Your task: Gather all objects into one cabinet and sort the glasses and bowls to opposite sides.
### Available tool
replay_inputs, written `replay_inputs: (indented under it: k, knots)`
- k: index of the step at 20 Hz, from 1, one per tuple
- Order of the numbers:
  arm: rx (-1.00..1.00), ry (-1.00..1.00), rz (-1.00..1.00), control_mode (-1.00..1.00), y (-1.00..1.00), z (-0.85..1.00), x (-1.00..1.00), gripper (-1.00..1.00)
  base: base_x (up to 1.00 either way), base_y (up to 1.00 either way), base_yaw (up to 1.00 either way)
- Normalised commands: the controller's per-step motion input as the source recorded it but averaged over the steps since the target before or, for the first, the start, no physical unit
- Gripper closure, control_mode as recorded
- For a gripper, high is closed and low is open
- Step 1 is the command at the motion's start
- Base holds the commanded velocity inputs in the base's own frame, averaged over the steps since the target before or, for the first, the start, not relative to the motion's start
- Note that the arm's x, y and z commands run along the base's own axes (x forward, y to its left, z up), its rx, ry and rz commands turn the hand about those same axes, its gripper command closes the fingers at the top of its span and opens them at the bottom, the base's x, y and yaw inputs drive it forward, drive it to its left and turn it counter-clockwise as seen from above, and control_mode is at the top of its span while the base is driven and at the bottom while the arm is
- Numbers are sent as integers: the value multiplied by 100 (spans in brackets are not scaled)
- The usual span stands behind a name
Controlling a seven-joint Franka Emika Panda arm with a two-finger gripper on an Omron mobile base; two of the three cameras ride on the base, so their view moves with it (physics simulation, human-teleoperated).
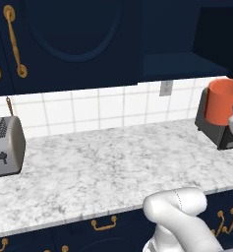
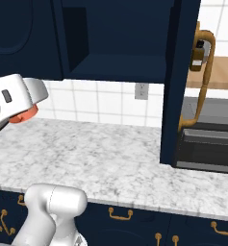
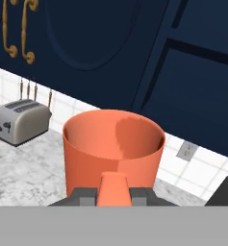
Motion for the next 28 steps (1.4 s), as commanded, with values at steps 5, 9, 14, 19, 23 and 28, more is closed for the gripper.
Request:
replay_inputs:
  k: [5, 9, 14, 19, 23, 28]
  knots:
    - [0, 0, 0, -100, 0, -7, 0, 100, 0, 0, 0]
    - [0, 0, 0, -100, 0, -9, 0, 100, 0, 0, 0]
    - [0, 0, 0, -100, 0, -4, 0, 100, 0, 0, 0]
    - [0, 0, 0, 100, 0, 0, 0, 100, -77, 28, 6]
    - [0, 0, 0, 100, 0, 0, 0, 100, -100, 81, 0]
    - [0, 0, 0, 100, 0, 0, 0, 100, -83, 100, -2]
